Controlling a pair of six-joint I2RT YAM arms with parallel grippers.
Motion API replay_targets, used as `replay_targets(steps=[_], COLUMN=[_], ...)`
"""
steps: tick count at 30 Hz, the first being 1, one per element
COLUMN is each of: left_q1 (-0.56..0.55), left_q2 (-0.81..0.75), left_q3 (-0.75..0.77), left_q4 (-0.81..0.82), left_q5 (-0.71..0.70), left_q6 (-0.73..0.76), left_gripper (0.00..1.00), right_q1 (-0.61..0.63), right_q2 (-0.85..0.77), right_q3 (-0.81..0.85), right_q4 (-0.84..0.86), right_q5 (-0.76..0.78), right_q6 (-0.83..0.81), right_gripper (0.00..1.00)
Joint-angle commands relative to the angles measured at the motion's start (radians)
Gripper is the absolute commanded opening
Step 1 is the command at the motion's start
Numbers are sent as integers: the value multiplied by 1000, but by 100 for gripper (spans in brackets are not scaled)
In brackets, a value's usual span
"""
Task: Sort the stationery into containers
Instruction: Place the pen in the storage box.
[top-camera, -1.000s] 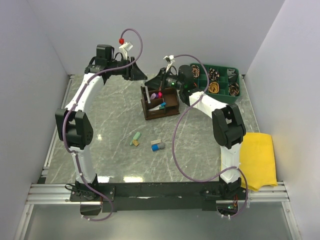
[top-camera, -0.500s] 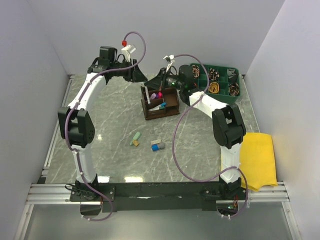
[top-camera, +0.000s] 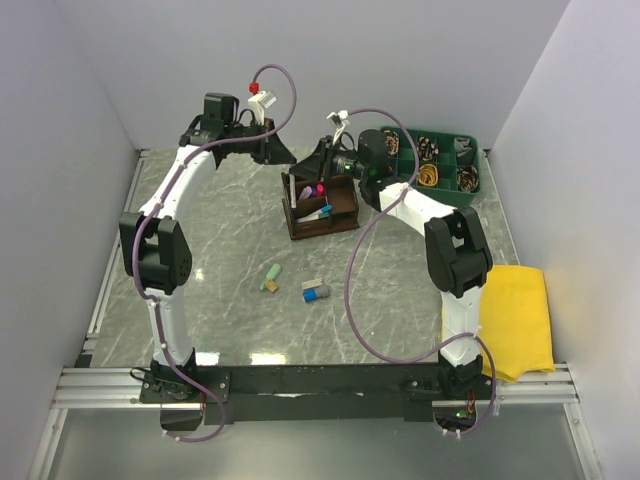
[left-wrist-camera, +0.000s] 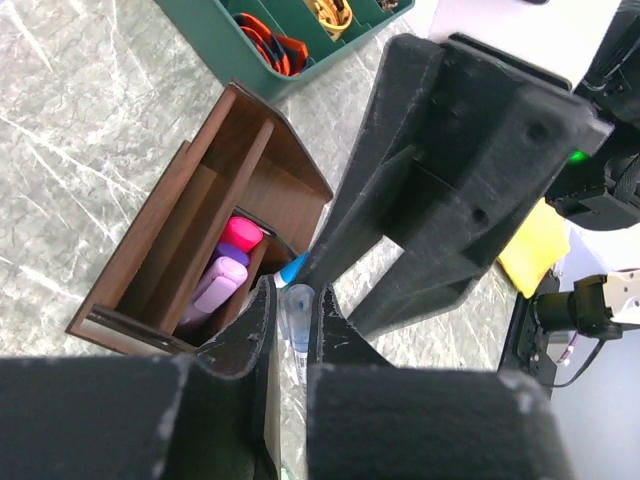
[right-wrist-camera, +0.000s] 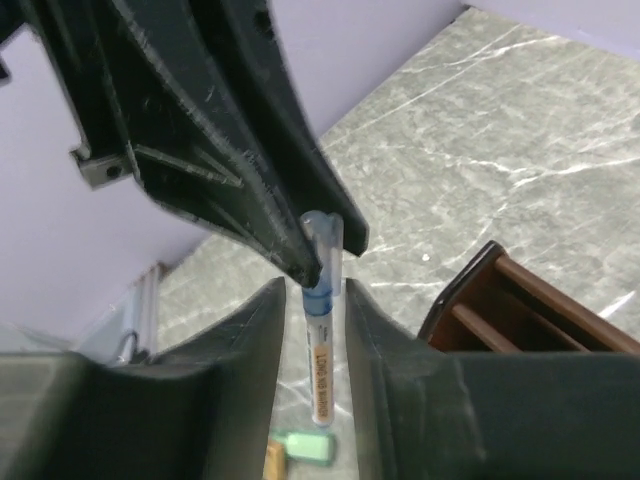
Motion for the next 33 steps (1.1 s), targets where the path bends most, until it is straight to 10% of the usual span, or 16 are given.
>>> replay_targets(steps=[1, 3, 7, 17, 33], left_q1=[-4, -4, -4, -107, -160], left_q2=[1, 4, -17, -8, 19], left_q3=[65, 70, -21, -62, -193], left_q4=[-14, -25, 58, 56, 128], left_q5=[12, 7, 6, -17, -124], left_q6=[70, 107, 131, 438, 745], left_gripper=[1, 1, 1, 1, 1], right_q1=[-15, -29, -91, -193, -216], right_q2=[-51, -71, -151, -360, -470], right_q3=[24, 9, -25, -114, -201], right_q4=[4, -67, -208, -685, -805], right_q5=[-90, -118, -202, -81, 14], right_q6=[-36, -74, -168, -700, -817], right_gripper=[43, 49, 100, 100, 100])
